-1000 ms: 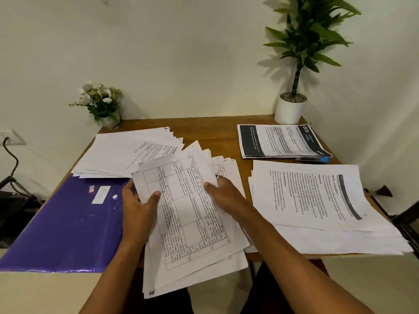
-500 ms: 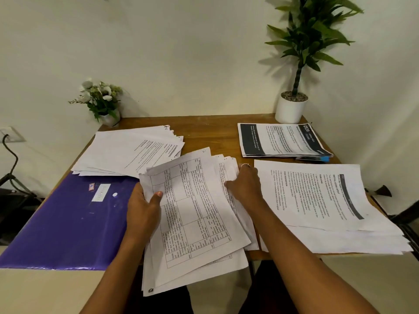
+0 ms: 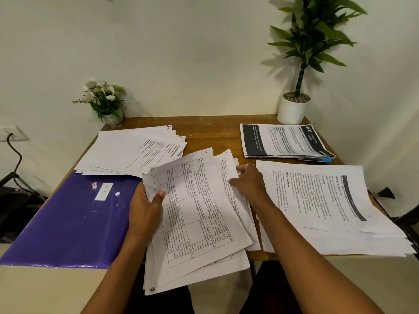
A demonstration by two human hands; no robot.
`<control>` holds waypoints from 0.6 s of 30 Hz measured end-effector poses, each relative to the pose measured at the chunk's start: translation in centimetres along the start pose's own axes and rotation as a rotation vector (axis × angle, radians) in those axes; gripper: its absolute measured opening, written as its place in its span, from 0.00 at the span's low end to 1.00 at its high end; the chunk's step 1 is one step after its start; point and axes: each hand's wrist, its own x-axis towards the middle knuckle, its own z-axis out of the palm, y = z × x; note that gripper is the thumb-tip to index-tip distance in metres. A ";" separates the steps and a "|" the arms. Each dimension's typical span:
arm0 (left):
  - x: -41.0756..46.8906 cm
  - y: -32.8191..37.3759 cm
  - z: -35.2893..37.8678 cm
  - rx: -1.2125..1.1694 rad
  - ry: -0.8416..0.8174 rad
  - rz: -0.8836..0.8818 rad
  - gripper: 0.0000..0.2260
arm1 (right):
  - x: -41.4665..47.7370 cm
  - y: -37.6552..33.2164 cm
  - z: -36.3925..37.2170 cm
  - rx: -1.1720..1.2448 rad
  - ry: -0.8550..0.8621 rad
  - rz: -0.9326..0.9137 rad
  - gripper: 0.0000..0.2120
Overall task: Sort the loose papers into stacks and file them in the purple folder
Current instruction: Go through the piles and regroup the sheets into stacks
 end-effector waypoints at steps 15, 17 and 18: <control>0.2 -0.6 -0.1 -0.014 0.019 0.019 0.18 | -1.6 -1.8 0.1 0.223 -0.176 0.062 0.17; 0.1 -0.6 0.0 -0.011 0.018 0.022 0.17 | -1.5 -1.1 0.3 0.216 -0.148 0.030 0.11; 0.2 -0.6 0.0 -0.012 0.021 0.024 0.17 | -1.3 -0.7 0.6 0.173 -0.122 -0.008 0.10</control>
